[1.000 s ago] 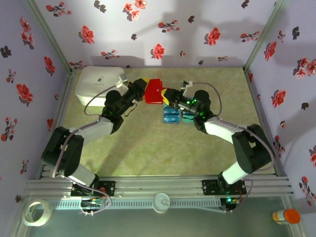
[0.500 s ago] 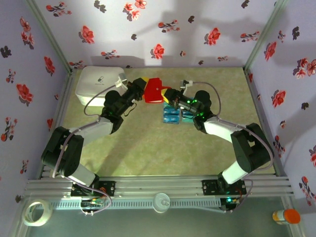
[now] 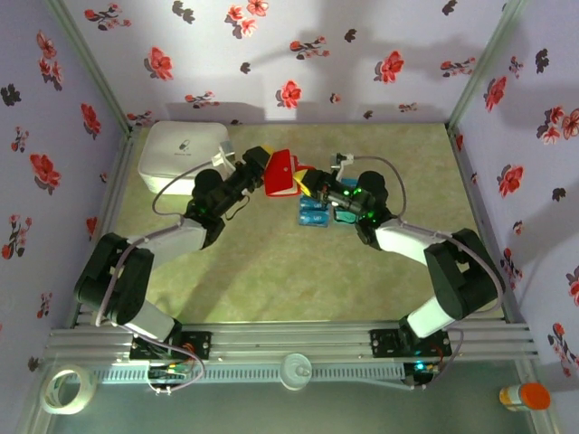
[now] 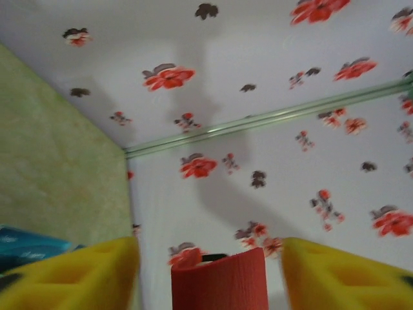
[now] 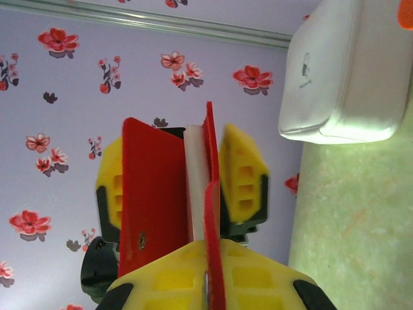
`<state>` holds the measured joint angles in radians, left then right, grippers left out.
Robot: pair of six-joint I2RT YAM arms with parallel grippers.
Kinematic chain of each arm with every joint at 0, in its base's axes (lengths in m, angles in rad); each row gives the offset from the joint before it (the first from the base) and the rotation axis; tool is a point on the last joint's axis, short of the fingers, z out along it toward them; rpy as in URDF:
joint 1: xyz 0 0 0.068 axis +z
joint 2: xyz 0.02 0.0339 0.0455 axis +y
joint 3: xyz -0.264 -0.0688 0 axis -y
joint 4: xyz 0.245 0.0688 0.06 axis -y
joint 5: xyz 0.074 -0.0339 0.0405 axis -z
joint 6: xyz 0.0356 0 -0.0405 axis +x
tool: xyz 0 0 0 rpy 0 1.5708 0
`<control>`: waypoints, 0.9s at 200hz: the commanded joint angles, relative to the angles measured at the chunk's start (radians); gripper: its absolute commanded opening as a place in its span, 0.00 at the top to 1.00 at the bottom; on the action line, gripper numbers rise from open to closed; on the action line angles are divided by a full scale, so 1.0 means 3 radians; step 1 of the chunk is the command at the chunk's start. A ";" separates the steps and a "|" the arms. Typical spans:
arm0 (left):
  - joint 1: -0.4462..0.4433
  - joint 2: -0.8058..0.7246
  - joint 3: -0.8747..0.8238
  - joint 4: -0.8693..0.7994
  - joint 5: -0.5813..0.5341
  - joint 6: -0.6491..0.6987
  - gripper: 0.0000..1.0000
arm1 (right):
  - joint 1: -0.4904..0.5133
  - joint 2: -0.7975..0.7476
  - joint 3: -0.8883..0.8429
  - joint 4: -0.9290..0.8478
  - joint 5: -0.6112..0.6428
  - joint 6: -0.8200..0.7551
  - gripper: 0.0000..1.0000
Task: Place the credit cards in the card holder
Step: Open the card holder at the center of the table.
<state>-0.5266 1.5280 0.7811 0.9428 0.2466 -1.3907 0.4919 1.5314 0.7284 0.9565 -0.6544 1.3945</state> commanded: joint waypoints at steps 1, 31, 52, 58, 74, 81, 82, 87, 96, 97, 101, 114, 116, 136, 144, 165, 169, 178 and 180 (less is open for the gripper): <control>0.0051 -0.0195 -0.0102 -0.0194 0.0063 0.0243 0.20 | 0.0017 -0.0186 -0.0113 -0.0025 0.0065 -0.0164 1.00; 0.0121 -0.0402 -0.0205 -0.0563 0.0095 0.0527 0.00 | 0.0014 -0.0279 -0.0281 -0.0122 0.0107 -0.0244 1.00; 0.0148 -0.0643 -0.0101 -0.1209 0.0107 0.0954 0.00 | 0.0017 -0.0357 -0.0417 -0.0226 0.0143 -0.0320 1.00; 0.0150 -0.0705 -0.0016 -0.1520 0.0106 0.1107 0.00 | 0.0017 -0.0389 -0.0450 -0.0255 0.0153 -0.0345 1.00; 0.0132 -0.0806 0.0308 -0.2376 0.0086 0.1592 0.00 | 0.0019 -0.0460 -0.0549 -0.0372 0.0182 -0.0420 1.00; 0.0109 -0.0809 0.0492 -0.2778 0.0048 0.1810 0.00 | 0.0017 -0.0500 -0.0587 -0.0433 0.0199 -0.0455 1.00; 0.0104 -0.0809 0.0522 -0.2835 0.0045 0.1842 0.00 | 0.0017 -0.0507 -0.0592 -0.0441 0.0201 -0.0458 1.00; 0.0076 -0.0792 0.0668 -0.3124 -0.0004 0.2009 0.00 | 0.0017 -0.0529 -0.0622 -0.0485 0.0212 -0.0491 1.00; 0.0001 -0.0741 0.0937 -0.3595 -0.0122 0.2277 0.00 | 0.0021 -0.0568 -0.0664 -0.0574 0.0236 -0.0545 1.00; -0.0004 -0.0731 0.0967 -0.3642 -0.0137 0.2311 0.00 | 0.0022 -0.0576 -0.0666 -0.0583 0.0240 -0.0552 1.00; -0.0050 -0.0696 0.1081 -0.3801 -0.0202 0.2438 0.00 | 0.0022 -0.0597 -0.0684 -0.0623 0.0246 -0.0578 1.00; -0.0213 -0.0546 0.1454 -0.4329 -0.0433 0.2779 0.00 | 0.0032 -0.0650 -0.0715 -0.0766 0.0281 -0.0666 1.00; -0.0240 -0.0520 0.1511 -0.4387 -0.0474 0.2832 0.00 | 0.0035 -0.0660 -0.0723 -0.0791 0.0289 -0.0676 1.00; -0.0513 -0.0199 0.2055 -0.4989 -0.0820 0.3209 0.00 | 0.0066 -0.0715 -0.0725 -0.0993 0.0345 -0.0799 1.00; -0.0618 -0.0062 0.2237 -0.5168 -0.0948 0.3310 0.00 | 0.0082 -0.0732 -0.0716 -0.1066 0.0372 -0.0844 1.00; -0.0835 0.0256 0.2614 -0.5533 -0.1279 0.3484 0.00 | 0.0117 -0.0762 -0.0699 -0.1245 0.0448 -0.0942 1.00; -0.0865 0.0317 0.2678 -0.5597 -0.1326 0.3505 0.00 | 0.0126 -0.0770 -0.0692 -0.1275 0.0459 -0.0958 1.00; -0.0923 0.0437 0.2793 -0.5736 -0.1437 0.3544 0.00 | 0.0134 -0.0779 -0.0697 -0.1312 0.0484 -0.0977 1.00; -0.0939 0.0456 0.2812 -0.5762 -0.1459 0.3556 0.00 | 0.0135 -0.0779 -0.0700 -0.1316 0.0494 -0.0977 1.00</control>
<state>-0.7650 1.5761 1.5398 -0.5217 -0.0311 -0.4576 0.5198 1.3243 0.5186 0.6136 -0.5491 1.1633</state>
